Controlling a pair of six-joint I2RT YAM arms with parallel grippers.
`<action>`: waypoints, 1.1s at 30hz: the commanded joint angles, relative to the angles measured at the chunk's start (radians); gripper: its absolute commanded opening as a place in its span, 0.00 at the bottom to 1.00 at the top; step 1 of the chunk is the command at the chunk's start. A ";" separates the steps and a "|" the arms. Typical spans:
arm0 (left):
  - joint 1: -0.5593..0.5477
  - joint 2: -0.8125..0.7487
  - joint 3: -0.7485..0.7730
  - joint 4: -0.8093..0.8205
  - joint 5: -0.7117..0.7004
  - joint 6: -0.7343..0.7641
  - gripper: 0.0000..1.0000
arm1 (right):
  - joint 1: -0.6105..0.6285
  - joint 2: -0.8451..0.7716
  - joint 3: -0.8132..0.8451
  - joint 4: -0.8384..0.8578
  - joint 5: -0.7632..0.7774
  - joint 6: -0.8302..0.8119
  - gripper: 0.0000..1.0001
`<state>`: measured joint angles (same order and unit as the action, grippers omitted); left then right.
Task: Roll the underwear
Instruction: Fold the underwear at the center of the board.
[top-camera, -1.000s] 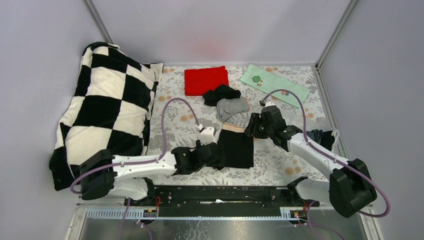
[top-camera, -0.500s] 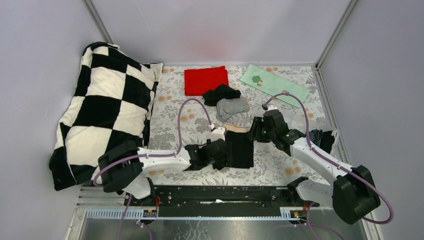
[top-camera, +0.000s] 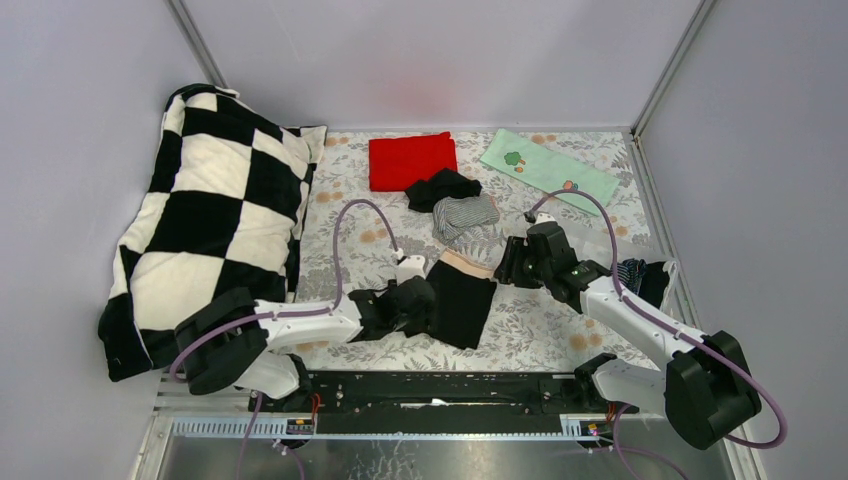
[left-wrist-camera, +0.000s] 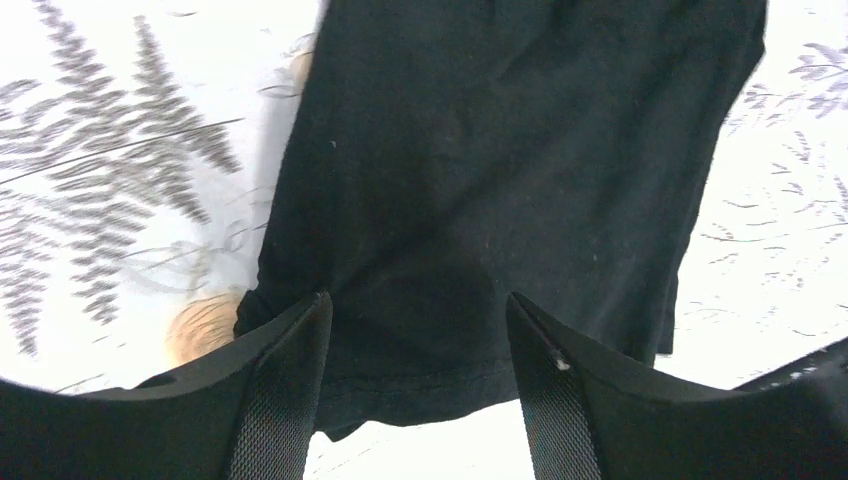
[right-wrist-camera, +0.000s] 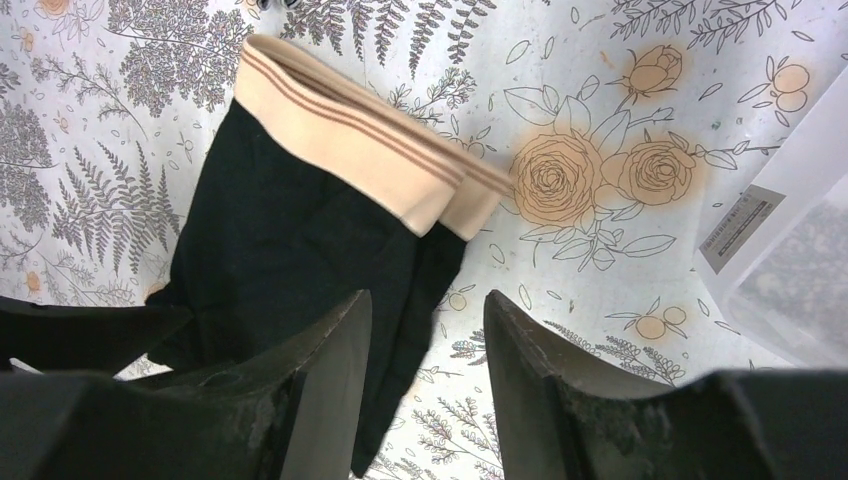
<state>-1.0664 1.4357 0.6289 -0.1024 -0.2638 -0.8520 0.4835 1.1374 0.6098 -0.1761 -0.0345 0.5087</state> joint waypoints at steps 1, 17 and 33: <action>0.024 -0.076 -0.031 -0.136 -0.083 0.029 0.70 | -0.005 0.000 0.012 -0.015 0.011 0.024 0.54; -0.067 -0.166 0.121 -0.151 -0.042 0.160 0.71 | 0.003 0.059 -0.104 0.098 -0.077 0.388 0.65; -0.210 0.001 0.190 -0.113 -0.095 0.097 0.71 | 0.004 0.198 -0.049 0.185 -0.099 0.453 0.67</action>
<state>-1.2602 1.4231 0.7853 -0.2611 -0.3237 -0.7467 0.4843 1.2858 0.5064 -0.0010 -0.1436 0.9417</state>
